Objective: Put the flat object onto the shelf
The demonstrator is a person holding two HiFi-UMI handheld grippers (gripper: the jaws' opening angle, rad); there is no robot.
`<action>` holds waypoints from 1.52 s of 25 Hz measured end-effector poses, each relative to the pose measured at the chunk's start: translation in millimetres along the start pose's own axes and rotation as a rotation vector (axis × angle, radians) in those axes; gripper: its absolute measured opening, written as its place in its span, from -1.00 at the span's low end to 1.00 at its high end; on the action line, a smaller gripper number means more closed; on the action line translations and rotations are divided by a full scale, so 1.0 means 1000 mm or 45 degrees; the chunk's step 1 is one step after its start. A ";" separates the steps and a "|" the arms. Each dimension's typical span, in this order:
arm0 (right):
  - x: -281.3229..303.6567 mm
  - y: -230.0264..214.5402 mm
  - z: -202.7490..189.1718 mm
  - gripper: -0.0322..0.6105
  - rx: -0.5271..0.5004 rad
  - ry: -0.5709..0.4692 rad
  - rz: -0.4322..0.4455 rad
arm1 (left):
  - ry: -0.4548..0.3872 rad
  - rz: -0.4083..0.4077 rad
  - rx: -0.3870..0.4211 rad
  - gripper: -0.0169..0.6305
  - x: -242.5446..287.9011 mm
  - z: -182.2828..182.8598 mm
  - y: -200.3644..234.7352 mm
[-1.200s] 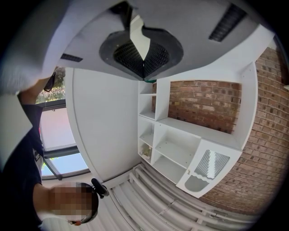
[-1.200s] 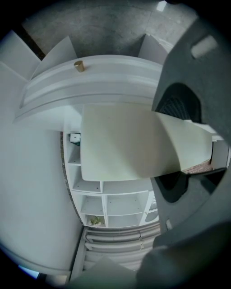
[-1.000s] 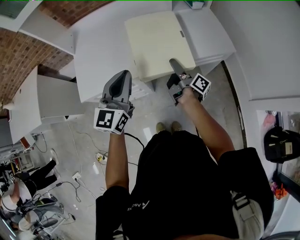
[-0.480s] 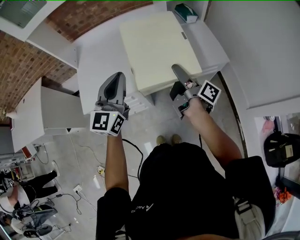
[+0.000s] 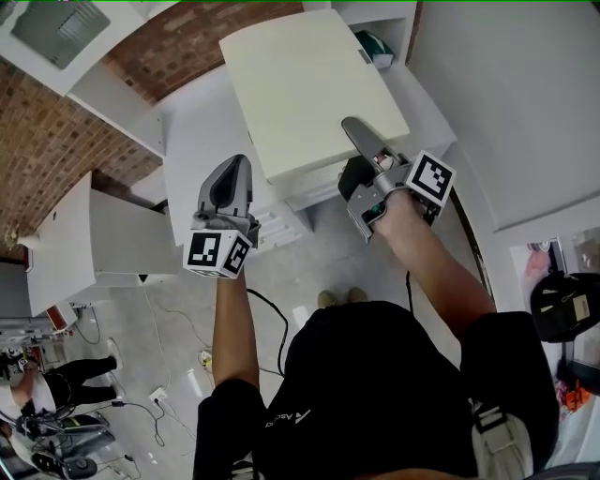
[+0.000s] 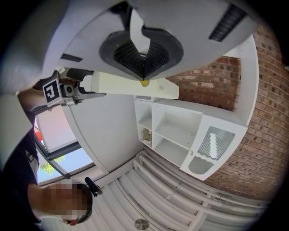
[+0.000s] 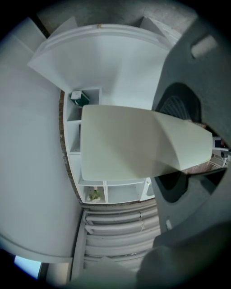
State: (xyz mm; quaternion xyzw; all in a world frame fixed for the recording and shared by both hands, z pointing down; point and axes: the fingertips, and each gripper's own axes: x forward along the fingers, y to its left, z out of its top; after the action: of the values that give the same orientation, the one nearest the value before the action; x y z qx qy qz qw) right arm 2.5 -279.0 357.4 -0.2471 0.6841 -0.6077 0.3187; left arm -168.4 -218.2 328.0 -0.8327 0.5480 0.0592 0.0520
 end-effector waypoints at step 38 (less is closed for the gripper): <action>0.227 0.157 0.036 -0.06 -0.078 -0.020 0.148 | -0.096 -0.045 0.016 -0.95 -0.001 0.043 0.046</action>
State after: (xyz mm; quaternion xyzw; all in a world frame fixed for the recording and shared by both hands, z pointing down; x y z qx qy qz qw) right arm -116.5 -445.9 169.7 -0.2213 0.7130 -0.5650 0.3513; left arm -213.3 -228.9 285.0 -0.8391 0.5312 0.0861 0.0790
